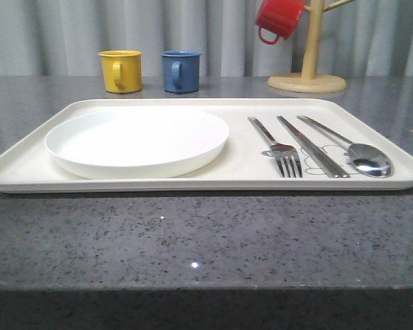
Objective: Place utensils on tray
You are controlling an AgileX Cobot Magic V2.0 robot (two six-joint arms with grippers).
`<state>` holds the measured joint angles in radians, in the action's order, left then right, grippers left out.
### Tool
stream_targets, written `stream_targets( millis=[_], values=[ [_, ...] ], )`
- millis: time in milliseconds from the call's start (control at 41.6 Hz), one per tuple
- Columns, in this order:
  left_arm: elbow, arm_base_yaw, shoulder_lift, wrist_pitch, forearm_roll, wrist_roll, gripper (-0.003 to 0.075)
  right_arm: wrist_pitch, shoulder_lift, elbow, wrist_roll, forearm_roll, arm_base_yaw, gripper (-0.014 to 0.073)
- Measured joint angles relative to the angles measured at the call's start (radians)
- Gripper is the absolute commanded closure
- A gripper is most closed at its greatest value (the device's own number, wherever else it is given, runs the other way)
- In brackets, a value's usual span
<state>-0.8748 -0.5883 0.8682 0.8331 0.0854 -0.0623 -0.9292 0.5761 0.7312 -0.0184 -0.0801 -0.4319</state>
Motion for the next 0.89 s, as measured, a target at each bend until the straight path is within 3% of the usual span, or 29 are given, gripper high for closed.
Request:
stream_targets(
  millis=[457, 577, 890],
  values=[
    [0.006, -0.011, -0.009, -0.002, 0.0, 0.0, 0.0738, 0.0, 0.0, 0.0, 0.0, -0.002, 0.0, 0.0662],
    [0.053, 0.002, -0.08, -0.055, -0.007, 0.0, 0.0738, 0.0, 0.0, 0.0, 0.0, -0.002, 0.0, 0.0662],
    [0.445, 0.29, -0.494, -0.439, -0.007, 0.0, 0.0738, 0.0, 0.0, 0.0, 0.0, -0.002, 0.0, 0.0662]
  ],
)
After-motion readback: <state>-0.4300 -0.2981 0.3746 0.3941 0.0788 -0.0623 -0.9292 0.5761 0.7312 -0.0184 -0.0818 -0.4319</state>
